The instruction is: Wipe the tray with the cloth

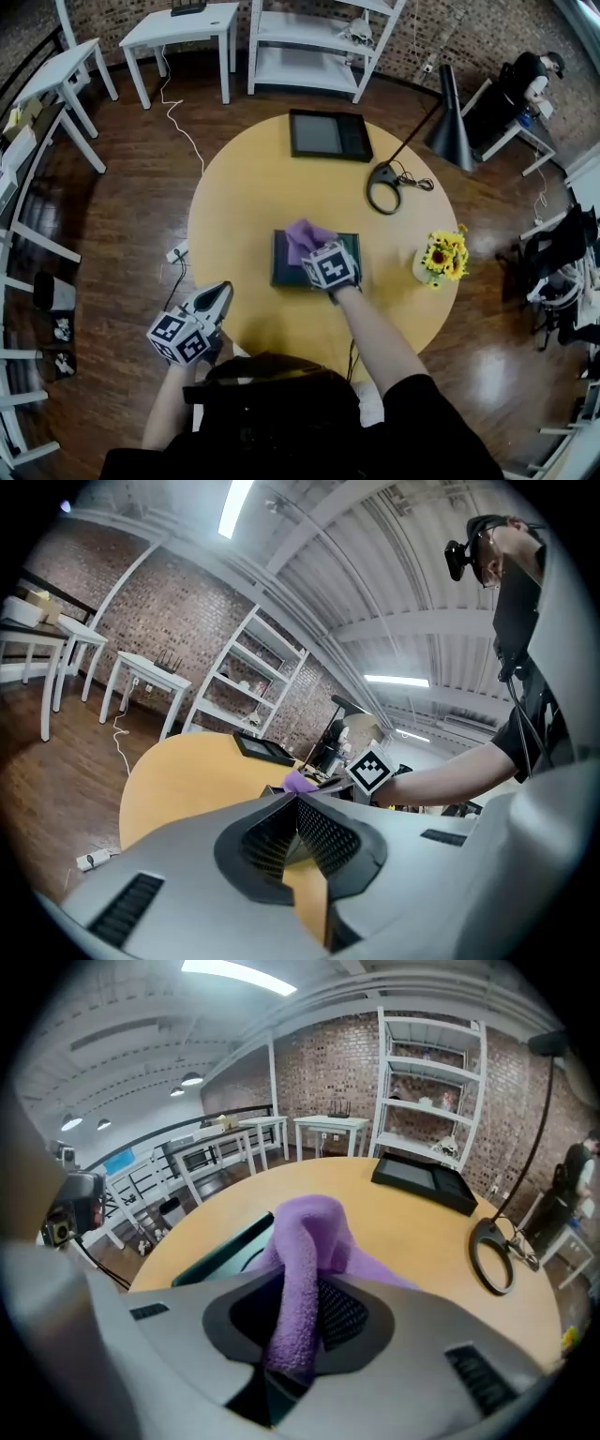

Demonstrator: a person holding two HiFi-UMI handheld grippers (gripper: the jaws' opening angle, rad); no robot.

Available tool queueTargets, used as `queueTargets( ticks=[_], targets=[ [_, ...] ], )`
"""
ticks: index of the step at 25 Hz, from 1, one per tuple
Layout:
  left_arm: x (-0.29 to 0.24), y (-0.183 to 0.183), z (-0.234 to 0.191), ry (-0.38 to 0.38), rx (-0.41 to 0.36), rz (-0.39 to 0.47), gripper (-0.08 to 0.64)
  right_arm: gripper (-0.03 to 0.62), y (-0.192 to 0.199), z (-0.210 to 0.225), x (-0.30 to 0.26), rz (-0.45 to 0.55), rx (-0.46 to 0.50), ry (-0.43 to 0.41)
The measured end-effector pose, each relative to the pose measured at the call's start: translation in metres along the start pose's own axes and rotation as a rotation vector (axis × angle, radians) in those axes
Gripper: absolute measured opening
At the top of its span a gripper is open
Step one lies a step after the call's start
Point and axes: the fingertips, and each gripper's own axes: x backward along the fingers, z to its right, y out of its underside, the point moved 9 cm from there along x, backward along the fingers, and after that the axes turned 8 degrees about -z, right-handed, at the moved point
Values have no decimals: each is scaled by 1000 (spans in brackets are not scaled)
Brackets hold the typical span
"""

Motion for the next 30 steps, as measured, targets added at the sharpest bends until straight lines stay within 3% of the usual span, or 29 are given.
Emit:
queueTargets(
  ticks=[8, 13, 17, 20, 24, 27, 30],
  targets=[
    [-5, 5, 13, -5, -8, -18, -6, 84, 27, 44, 29, -15, -13, 145],
    [-6, 7, 15, -8, -9, -34, -6, 84, 39, 59, 35, 12, -83, 165],
    [-8, 8, 16, -7, -13, -36, -7, 84, 50, 67, 35, 18, -193, 105],
    [-8, 8, 16, -4, -7, -29, -8, 84, 38, 47, 49, 129, -136, 42],
    [-6, 9, 12, -6, 3, -22, -8, 86, 3, -6, 63, 266, -66, -104],
    [-3, 12, 12, -10, 12, -19, -8, 86, -9, -47, 52, 254, -1, -180],
    [0, 14, 10, -16, 17, -16, -8, 86, 0, -72, 28, 181, 45, -206]
  ],
)
